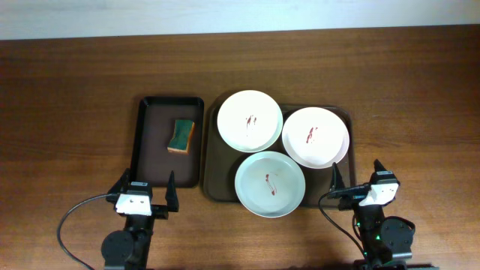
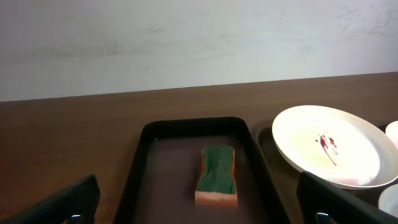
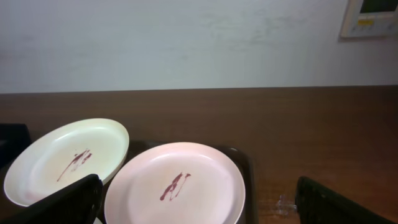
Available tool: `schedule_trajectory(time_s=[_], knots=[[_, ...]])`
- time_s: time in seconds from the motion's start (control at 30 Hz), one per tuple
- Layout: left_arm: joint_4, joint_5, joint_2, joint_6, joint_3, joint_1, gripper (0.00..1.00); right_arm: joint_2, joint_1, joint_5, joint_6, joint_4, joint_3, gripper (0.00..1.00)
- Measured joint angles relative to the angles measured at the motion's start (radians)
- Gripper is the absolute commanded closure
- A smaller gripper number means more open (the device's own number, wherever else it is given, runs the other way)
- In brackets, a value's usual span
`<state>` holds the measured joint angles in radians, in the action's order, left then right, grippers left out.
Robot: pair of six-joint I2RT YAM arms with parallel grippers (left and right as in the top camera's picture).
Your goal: Clean dirty plates on tray and stack at the side
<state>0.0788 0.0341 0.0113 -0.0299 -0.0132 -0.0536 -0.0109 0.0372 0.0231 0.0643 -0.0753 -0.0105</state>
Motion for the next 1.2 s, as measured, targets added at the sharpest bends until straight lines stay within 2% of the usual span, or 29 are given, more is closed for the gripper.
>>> schedule_trajectory(time_s=[0.1,0.17,0.33,0.5,0.53,0.63,0.73,0.83,0.97,1.03,1.1,1.2], knots=[[0.028,0.0,0.001,0.004,-0.011,0.0,0.01,-0.005,0.0,0.004,0.016,-0.063,-0.031,0.01],[0.107,0.0,0.027,0.008,-0.051,0.0,0.01,-0.039,0.0,0.005,0.016,-0.143,-0.079,0.01],[0.196,0.001,0.198,0.011,-0.19,0.0,0.01,-0.273,0.0,0.027,0.037,-0.249,-0.259,0.01],[0.226,0.001,0.489,0.011,-0.372,0.0,0.0,-0.621,0.0,0.084,0.04,-0.418,-0.532,0.01],[0.258,0.006,0.555,0.012,-0.416,0.0,0.01,-0.663,0.0,0.093,0.034,-0.45,-0.563,0.01],[0.354,0.041,0.788,0.012,-0.575,0.0,0.01,-0.931,0.0,0.118,0.01,-0.706,-0.806,0.02],[0.488,0.099,1.015,0.013,-0.744,0.0,0.01,-1.114,0.0,0.148,0.005,-0.804,-0.977,0.01],[0.595,0.136,1.141,0.015,-0.855,0.0,0.01,-1.205,0.0,0.211,0.003,-0.855,-1.028,0.01],[0.605,0.159,1.178,0.015,-0.872,0.0,0.01,-1.24,0.0,0.276,0.003,-0.868,-1.029,0.01],[0.529,0.168,1.178,0.016,-0.875,0.0,0.0,-1.241,0.0,0.29,0.003,-0.868,-1.03,0.01],[0.364,0.169,1.18,0.016,-0.879,0.0,0.02,-1.241,0.0,0.296,0.002,-0.871,-1.032,0.01],[0.291,0.151,1.226,0.015,-0.917,-0.001,0.05,-1.241,0.0,0.301,0.003,-0.871,-1.032,0.01]])
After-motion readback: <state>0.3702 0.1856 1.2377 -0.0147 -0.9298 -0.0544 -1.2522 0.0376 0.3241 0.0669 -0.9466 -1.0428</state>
